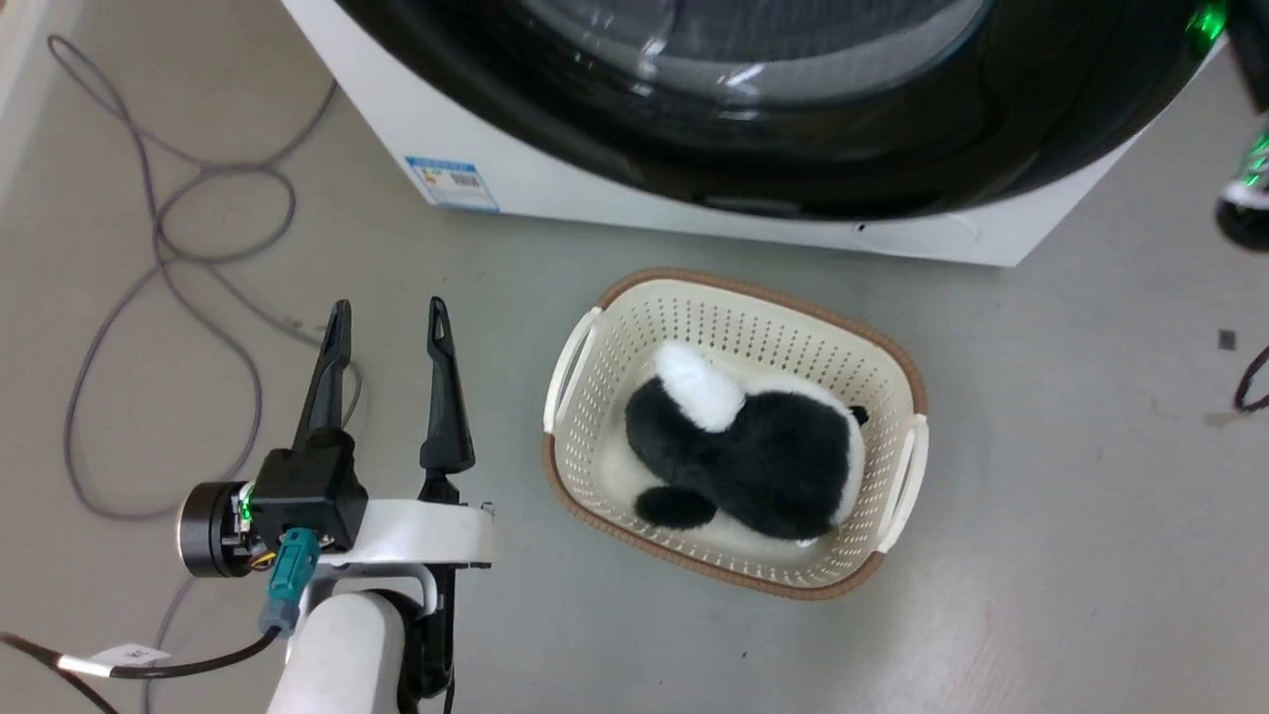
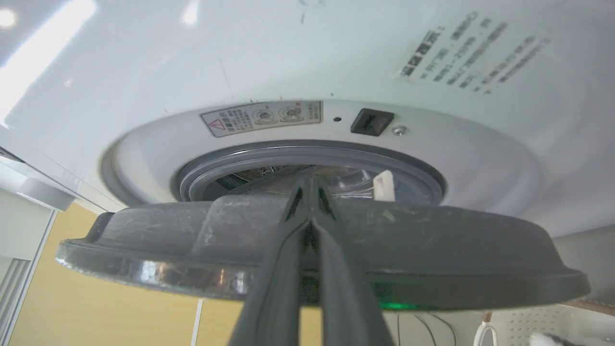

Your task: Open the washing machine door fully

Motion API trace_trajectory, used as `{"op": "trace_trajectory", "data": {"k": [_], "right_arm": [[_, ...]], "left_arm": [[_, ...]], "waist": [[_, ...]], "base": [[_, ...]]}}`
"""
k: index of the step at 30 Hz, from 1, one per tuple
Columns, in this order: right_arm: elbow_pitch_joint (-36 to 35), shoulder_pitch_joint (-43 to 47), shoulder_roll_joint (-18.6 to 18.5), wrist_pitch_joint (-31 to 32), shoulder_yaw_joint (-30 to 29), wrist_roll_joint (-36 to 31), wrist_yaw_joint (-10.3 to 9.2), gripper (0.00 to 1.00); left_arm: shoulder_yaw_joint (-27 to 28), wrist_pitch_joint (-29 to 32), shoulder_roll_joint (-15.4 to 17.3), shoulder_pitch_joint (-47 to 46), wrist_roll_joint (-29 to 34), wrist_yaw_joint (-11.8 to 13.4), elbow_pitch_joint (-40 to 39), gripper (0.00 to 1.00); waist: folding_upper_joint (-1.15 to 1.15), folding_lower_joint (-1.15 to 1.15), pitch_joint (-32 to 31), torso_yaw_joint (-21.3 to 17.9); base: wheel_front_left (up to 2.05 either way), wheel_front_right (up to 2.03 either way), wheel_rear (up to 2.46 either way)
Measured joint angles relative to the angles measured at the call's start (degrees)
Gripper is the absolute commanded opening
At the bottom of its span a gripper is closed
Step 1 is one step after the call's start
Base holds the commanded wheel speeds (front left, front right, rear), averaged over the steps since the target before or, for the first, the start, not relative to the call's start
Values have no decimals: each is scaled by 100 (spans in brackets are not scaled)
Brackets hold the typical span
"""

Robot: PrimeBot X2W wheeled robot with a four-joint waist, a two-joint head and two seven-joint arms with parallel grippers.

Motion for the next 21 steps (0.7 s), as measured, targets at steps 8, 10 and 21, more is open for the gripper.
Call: {"op": "trace_trajectory", "data": {"k": [8, 10, 21], "right_arm": [[-364, 699, 169, 168, 76, -44, -1, 0], [-493, 897, 226, 205, 83, -43, -1, 0], [-1327, 1969, 560, 419, 208, -129, 0, 0]], "left_arm": [[101, 0, -1, 203, 57, -87, 100, 100], [138, 0, 0, 269, 90, -130, 132, 100], [209, 0, -1, 610, 101, -213, 250, 100]], "waist": [[0, 0, -380, -159], [0, 0, -492, -201], [0, -1, -1082, -344]], "base": [[0, 0, 0], [0, 0, 0], [0, 0, 0]]}}
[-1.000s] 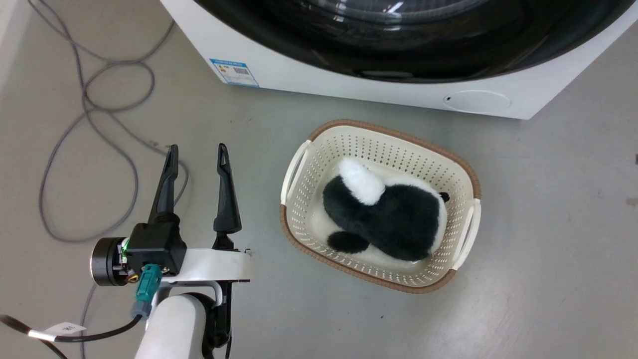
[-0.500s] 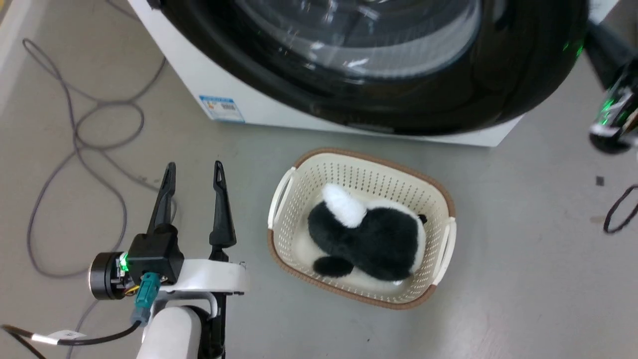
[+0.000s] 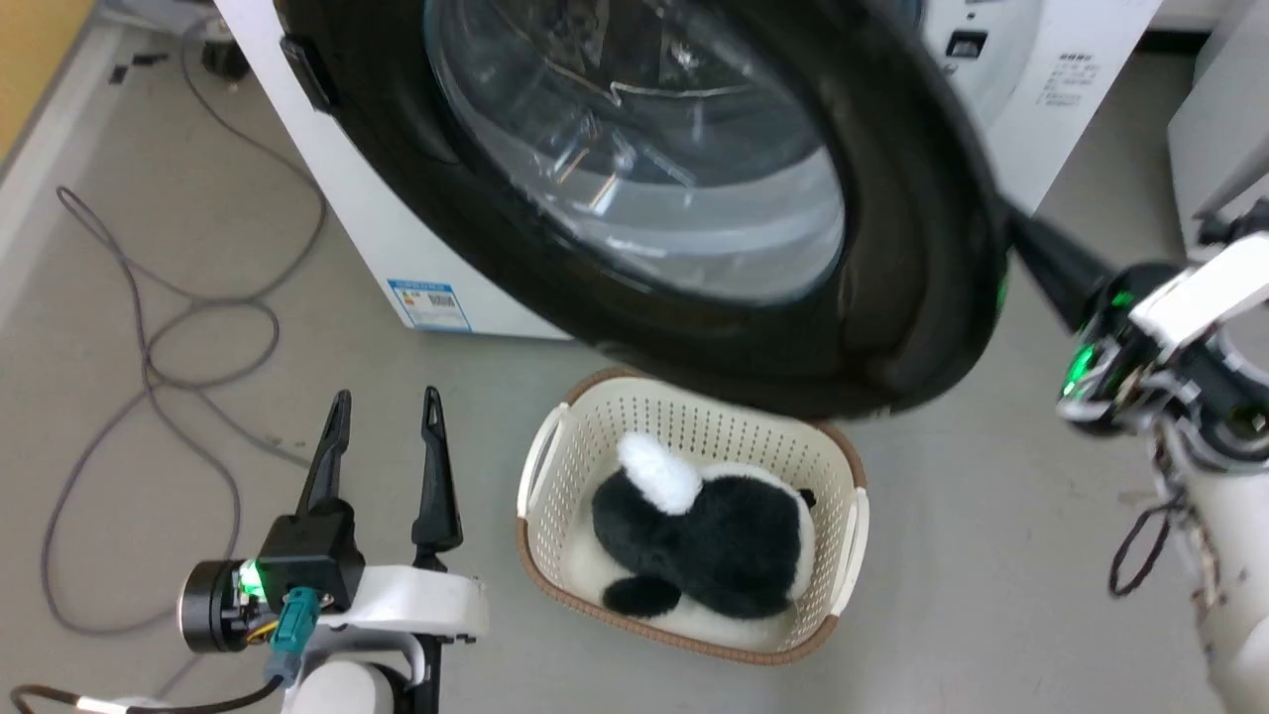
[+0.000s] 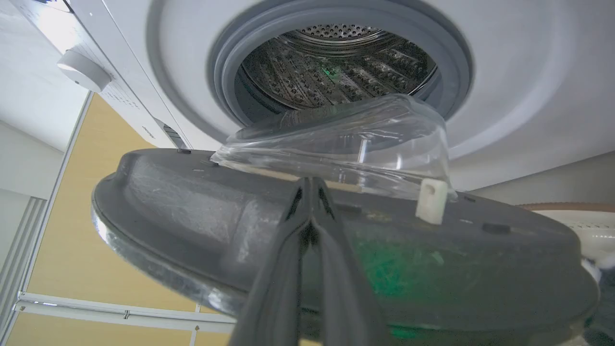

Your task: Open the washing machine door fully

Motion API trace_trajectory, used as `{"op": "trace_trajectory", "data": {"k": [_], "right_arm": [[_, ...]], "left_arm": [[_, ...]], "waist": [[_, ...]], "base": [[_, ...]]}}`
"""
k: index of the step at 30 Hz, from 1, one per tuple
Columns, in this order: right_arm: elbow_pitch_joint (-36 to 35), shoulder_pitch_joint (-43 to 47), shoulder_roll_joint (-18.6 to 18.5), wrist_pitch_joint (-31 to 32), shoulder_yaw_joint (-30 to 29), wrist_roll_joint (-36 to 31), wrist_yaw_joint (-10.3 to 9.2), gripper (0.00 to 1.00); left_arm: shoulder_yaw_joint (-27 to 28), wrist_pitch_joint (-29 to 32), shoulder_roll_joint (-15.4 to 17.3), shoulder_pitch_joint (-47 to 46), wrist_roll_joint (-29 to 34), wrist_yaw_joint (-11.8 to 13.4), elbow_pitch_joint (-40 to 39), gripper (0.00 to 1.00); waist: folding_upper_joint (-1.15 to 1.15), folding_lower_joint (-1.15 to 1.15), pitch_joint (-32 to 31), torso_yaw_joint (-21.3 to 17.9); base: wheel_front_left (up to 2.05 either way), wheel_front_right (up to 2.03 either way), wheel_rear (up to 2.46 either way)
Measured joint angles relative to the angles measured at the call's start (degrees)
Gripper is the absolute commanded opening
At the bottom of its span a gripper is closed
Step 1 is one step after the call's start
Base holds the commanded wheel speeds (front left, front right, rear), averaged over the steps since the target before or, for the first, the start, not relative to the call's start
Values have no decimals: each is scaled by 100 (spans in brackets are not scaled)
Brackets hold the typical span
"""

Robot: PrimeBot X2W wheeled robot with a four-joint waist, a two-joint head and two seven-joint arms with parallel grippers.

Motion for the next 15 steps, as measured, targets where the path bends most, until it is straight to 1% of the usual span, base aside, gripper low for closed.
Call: {"op": "trace_trajectory", "data": {"k": [9, 15], "right_arm": [[-779, 1035, 338, 199, 261, -75, 0, 0], [-1271, 1592, 560, 355, 557, -209, 0, 0]], "left_arm": [[53, 0, 0, 310, 57, -71, 114, 100], [65, 0, 0, 471, 143, -122, 168, 100]], "waist": [[0, 0, -472, -2], [0, -1, -762, 30]], "base": [[0, 0, 0], [0, 0, 0]]}}
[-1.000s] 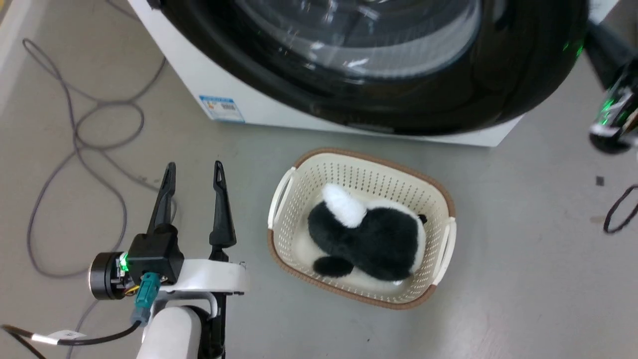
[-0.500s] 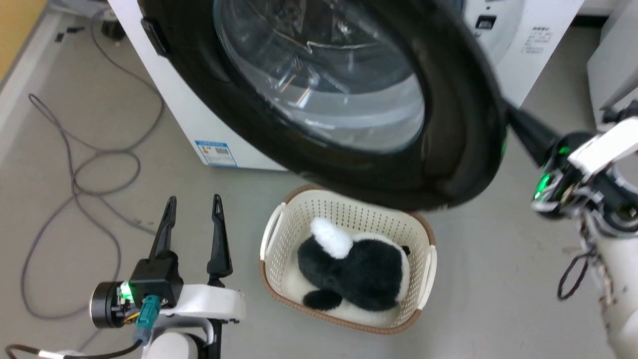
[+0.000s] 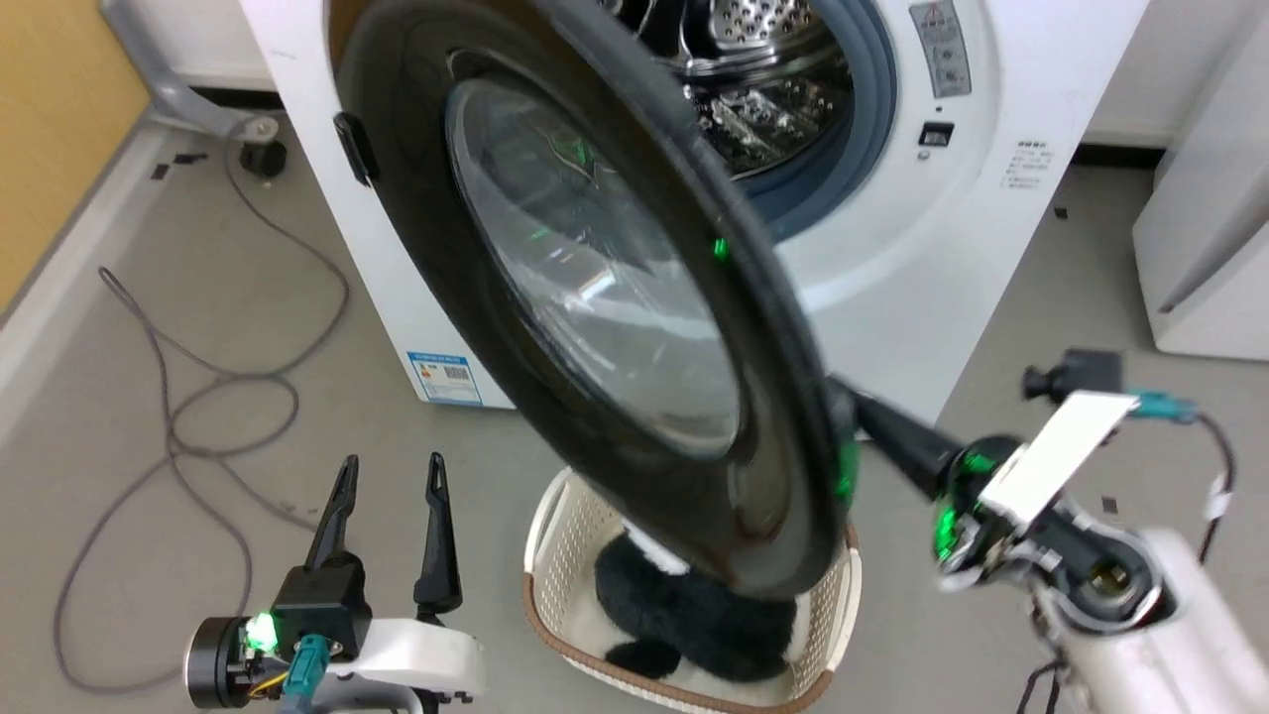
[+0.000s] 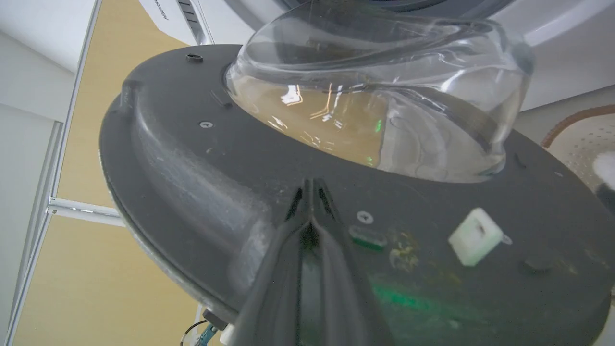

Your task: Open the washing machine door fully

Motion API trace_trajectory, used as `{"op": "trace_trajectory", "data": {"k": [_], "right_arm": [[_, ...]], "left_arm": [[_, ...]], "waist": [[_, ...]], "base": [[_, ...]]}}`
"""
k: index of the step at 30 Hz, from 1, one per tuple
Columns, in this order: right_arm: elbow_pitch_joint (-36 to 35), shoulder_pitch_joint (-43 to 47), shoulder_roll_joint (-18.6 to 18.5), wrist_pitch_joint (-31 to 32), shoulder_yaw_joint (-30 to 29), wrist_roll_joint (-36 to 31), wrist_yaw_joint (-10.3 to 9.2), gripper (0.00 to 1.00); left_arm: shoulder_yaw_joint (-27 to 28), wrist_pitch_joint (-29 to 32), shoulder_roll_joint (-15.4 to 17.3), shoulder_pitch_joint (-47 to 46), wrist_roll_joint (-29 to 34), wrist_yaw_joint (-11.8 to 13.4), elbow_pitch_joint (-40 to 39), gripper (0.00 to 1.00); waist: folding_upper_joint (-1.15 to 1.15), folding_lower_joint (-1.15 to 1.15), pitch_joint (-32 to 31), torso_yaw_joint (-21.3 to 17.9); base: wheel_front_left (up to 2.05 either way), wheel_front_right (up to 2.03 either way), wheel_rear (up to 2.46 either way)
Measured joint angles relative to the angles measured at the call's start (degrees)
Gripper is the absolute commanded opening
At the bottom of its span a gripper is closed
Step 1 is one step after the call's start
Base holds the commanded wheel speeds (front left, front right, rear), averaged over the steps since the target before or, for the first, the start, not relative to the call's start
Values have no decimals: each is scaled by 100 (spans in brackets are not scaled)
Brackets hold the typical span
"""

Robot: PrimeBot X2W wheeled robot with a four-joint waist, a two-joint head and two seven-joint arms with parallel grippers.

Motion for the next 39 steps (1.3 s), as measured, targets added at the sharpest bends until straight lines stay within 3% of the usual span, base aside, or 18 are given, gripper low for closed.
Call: {"op": "trace_trajectory", "data": {"k": [15, 22, 26, 32, 37, 39], "right_arm": [[-831, 754, 434, 280, 1000, -326, 0, 0], [-1154, 1029, 437, -36, 989, -465, 0, 0], [-1462, 1090, 385, -736, 747, -769, 0, 0], [-1905, 1111, 110, -2415, 559, -1763, 0, 0], [-1867, 1111, -479, -4179, 715, -3322, 1, 0], [-1660, 1111, -700, -4485, 683, -4245, 1, 0]], "left_arm": [[103, 0, 3, 274, 147, -59, -15, 100], [154, 0, 10, 339, 151, -133, -75, 100], [174, 0, 19, 371, 151, -203, -137, 100], [187, 0, 52, 381, 153, -289, -275, 100], [214, 0, 102, 404, 158, -304, -321, 100], [230, 0, 115, 419, 176, -304, -333, 100]], "waist": [[0, 0, -309, 106], [0, 0, -427, 103], [0, 0, -473, 86], [0, 1, -524, 61], [0, 1, -572, 26], [0, 1, -593, 3]], "base": [[0, 0, 0], [0, 0, 0], [0, 0, 0], [0, 0, 0], [0, 0, 0], [0, 0, 0]]}}
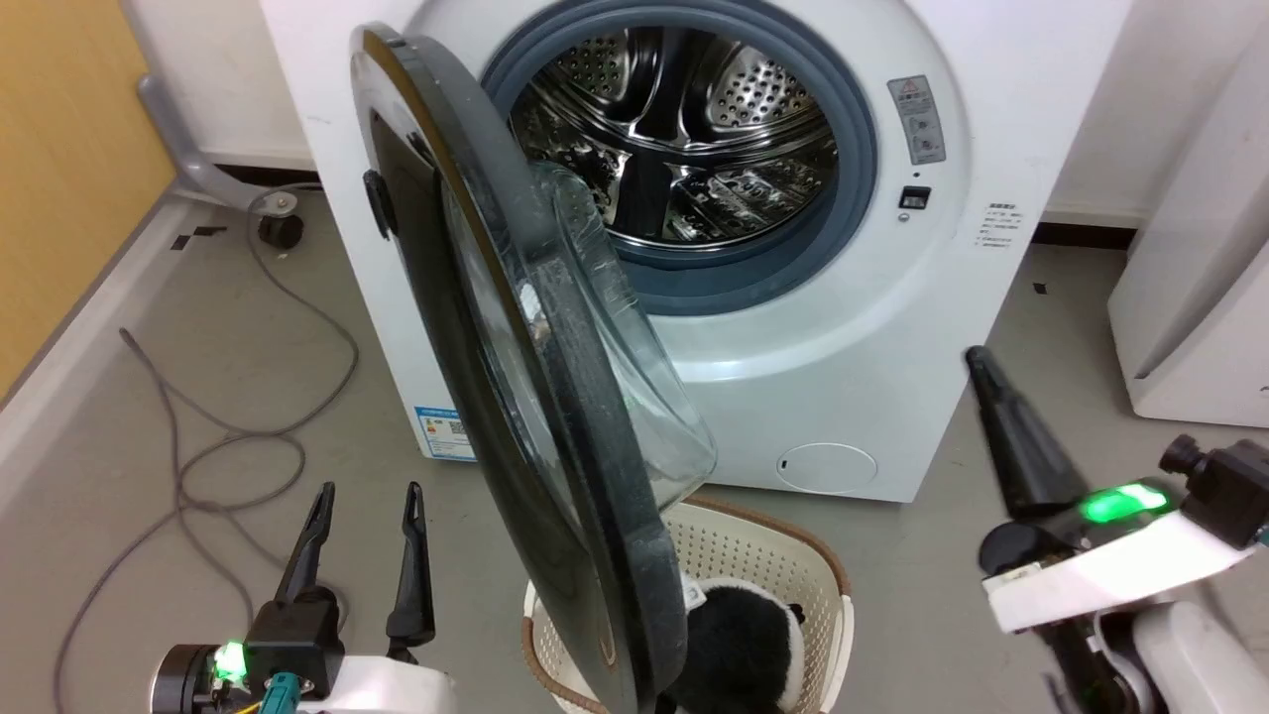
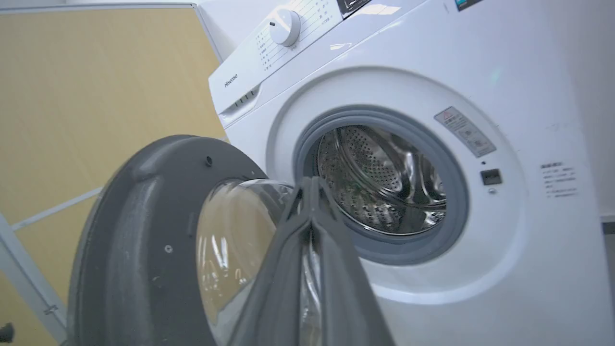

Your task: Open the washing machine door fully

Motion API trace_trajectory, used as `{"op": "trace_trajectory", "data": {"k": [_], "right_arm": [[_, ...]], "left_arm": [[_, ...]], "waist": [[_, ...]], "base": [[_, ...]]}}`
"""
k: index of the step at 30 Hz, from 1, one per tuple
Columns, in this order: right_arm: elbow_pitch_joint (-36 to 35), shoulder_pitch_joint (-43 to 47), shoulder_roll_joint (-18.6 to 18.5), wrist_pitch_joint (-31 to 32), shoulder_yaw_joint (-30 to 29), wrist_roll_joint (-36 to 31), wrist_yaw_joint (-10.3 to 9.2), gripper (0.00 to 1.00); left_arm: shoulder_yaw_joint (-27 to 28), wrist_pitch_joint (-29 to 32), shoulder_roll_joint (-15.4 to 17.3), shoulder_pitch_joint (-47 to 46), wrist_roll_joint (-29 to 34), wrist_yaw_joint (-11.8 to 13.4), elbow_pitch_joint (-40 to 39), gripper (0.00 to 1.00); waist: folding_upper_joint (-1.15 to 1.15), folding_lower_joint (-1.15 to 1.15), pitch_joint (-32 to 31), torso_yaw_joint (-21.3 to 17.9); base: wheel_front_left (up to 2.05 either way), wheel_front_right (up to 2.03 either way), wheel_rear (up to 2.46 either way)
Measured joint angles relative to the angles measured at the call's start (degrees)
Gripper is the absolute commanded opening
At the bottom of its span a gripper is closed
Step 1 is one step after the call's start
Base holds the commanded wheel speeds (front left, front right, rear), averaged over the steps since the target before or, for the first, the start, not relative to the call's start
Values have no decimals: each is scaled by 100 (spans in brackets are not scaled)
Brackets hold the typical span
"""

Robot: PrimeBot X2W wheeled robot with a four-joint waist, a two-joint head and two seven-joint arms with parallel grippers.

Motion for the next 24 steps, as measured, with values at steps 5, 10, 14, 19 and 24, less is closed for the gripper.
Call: {"op": "trace_trajectory", "data": {"k": [5, 10, 14, 19, 24], "right_arm": [[-158, 78, 226, -66, -895, -2354, 0, 0], [-679, 502, 753, -69, -1474, -3791, 1, 0], [-701, 960, 1065, -69, -1830, -4368, 1, 0], [-404, 1417, 1319, -68, -2096, -4590, 1, 0], [-143, 1661, 1430, -69, -2118, -4674, 1, 0]], "left_arm": [[47, 0, 3, 31, 19, 1, -13, 100], [55, 0, 1, 44, 19, 8, -9, 100], [56, 0, -2, 57, 20, 9, -4, 100], [66, 0, -3, 71, 26, 9, 12, 100], [67, 0, -7, 110, 26, 11, 43, 100]], "waist": [[0, 0, -7, -75], [0, 0, 11, -125], [0, 0, 12, -146], [0, 0, -1, -157], [0, 0, -5, -178]], "base": [[0, 0, 0], [0, 0, 0], [0, 0, 0], [0, 0, 0], [0, 0, 0]]}}
